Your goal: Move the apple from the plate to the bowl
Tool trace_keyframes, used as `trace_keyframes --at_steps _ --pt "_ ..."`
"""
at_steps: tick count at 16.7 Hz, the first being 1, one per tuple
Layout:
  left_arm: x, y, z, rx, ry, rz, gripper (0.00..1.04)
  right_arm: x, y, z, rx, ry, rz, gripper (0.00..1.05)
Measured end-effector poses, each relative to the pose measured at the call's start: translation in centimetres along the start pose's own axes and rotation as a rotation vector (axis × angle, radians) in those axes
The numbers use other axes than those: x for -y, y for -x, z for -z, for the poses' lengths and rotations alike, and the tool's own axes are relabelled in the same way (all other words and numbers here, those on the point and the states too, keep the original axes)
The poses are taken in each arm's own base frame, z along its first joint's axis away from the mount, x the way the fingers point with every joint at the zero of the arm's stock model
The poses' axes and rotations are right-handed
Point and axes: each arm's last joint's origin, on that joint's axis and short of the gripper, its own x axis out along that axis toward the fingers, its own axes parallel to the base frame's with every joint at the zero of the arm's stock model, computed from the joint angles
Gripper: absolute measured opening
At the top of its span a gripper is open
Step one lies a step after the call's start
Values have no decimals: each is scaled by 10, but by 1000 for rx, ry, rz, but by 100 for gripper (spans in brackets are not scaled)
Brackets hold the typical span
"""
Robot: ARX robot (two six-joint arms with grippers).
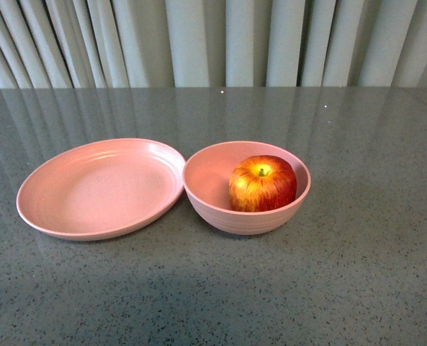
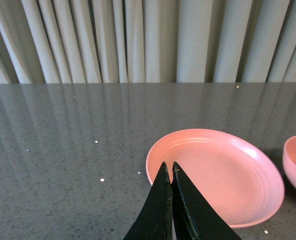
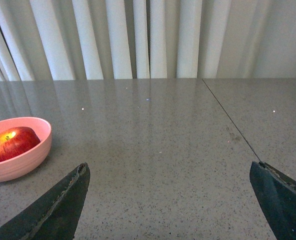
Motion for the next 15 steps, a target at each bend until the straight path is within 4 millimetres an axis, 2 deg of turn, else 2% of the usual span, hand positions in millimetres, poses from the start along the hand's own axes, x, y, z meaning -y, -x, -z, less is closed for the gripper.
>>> trace_keyframes --at_steps 2,11,15 --pt "-6 6 5 -5 2 -31 1 0 0 0 0 0 0 98" --pt "-4 25 19 8 1 -9 1 0 0 0 0 0 0 98" --pt "-4 33 17 18 1 -9 1 0 0 0 0 0 0 98"
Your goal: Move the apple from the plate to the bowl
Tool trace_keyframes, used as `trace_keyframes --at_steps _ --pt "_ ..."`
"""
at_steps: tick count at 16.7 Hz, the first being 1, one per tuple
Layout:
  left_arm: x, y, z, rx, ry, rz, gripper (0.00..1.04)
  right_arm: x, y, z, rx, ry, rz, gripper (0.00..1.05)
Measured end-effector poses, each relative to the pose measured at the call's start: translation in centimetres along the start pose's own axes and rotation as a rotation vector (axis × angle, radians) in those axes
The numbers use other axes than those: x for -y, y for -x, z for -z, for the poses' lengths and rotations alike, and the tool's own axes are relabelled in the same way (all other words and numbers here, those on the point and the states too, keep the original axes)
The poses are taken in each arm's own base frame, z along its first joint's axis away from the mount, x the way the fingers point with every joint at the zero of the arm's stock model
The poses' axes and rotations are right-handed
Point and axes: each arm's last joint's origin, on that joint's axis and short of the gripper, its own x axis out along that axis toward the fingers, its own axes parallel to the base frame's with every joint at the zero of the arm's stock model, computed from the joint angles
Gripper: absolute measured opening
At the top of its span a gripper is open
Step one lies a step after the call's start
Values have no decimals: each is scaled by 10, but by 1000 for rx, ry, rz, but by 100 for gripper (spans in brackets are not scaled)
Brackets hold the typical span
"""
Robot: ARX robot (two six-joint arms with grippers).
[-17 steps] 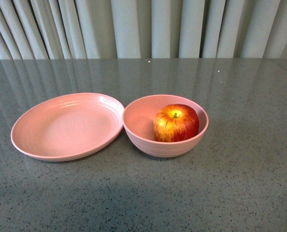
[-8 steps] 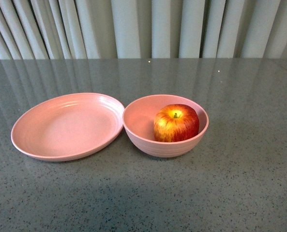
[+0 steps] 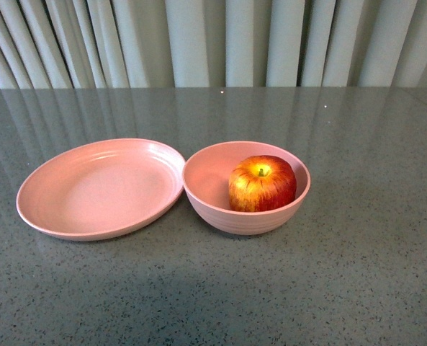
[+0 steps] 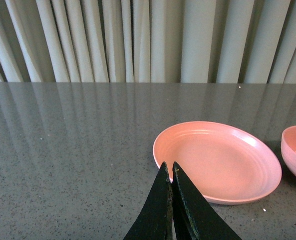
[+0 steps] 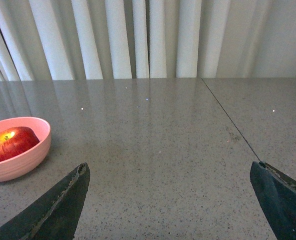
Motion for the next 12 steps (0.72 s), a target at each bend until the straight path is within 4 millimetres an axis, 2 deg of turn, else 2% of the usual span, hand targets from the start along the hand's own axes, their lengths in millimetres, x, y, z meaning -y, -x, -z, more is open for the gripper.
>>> trace_keyframes --at_steps 7,9,10,12 --pt "0 9 0 2 0 0 1 0 0 0 0 0 0 98" --pt "0 18 7 -57 0 2 1 0 0 0 0 0 0 98" --pt "0 20 1 12 0 2 1 0 0 0 0 0 0 98" --pt "0 20 4 -17 0 -1 1 0 0 0 1 0 0 98"
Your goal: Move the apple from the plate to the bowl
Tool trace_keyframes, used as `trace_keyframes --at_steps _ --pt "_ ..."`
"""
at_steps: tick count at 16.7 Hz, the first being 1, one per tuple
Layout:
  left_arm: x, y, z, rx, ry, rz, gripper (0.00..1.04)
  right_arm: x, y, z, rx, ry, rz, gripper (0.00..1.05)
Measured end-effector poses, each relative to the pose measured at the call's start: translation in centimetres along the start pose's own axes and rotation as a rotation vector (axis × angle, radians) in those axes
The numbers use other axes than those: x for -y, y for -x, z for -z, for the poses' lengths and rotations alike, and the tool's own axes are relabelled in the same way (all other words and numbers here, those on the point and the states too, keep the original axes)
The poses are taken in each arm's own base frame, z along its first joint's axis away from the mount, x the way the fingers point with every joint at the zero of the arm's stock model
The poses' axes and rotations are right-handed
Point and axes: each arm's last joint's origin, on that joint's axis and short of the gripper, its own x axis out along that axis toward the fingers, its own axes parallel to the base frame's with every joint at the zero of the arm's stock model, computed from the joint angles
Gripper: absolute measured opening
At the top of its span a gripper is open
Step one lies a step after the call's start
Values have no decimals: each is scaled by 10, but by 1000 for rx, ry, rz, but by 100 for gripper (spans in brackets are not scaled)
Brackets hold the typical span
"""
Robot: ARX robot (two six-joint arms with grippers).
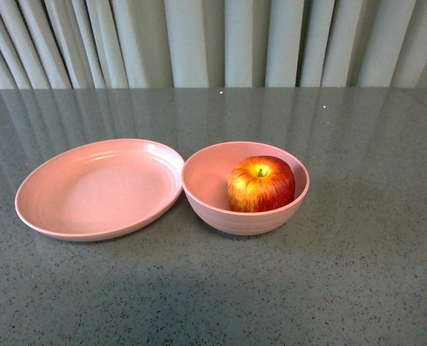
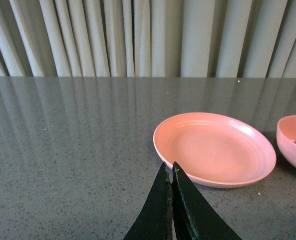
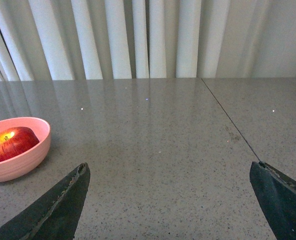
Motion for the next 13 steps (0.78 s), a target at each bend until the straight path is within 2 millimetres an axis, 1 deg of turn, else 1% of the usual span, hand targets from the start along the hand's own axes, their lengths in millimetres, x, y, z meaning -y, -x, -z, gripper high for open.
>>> trace_keyframes --at_steps 3,4,7,9,12,13 --pt "0 0 -1 5 0 1 1 0 0 0 0 0 0 98" --pt "0 0 0 5 0 0 6 0 0 0 -1 0 0 98" --pt "0 0 -1 5 0 0 42 0 0 0 0 0 0 98" --pt "0 0 -1 5 0 0 64 0 0 0 0 0 0 98" --pt "0 0 -1 5 0 0 99 0 0 0 0 0 0 98" --pt "0 0 -1 5 0 0 98 0 0 0 0 0 0 98"
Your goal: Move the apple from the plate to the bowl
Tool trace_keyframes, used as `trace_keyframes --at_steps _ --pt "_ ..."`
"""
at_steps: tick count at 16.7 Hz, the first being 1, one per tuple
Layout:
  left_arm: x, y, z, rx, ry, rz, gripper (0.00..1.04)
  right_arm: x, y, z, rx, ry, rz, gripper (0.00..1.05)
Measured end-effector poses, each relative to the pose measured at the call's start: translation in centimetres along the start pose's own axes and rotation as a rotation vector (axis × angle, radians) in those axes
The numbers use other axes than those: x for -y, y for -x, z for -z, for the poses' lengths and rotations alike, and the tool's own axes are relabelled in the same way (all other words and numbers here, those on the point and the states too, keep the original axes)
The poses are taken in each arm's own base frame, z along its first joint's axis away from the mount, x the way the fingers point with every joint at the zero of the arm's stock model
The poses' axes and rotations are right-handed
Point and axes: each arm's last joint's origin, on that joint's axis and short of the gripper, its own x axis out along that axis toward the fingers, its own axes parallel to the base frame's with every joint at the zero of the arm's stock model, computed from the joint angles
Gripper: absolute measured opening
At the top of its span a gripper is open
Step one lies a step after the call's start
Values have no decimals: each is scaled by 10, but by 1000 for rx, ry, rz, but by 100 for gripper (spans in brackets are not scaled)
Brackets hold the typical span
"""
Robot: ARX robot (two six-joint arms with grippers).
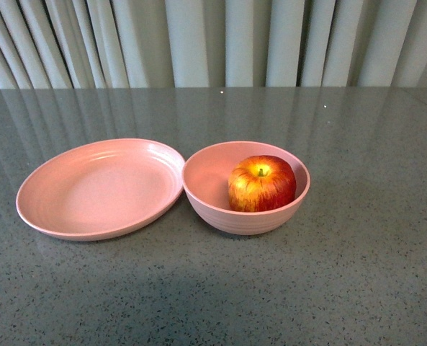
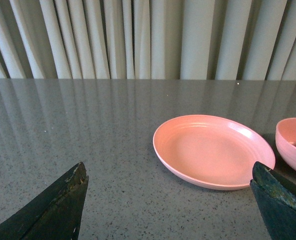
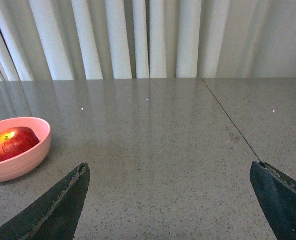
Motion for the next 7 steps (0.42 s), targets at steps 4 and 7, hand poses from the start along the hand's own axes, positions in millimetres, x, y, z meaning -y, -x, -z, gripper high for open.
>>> trace_keyframes --at_steps 4,7 --pt "0 0 0 0 0 0 98 0 0 0 0 0 0 98" --pt "0 0 0 0 0 0 98 0 0 0 0 0 0 98"
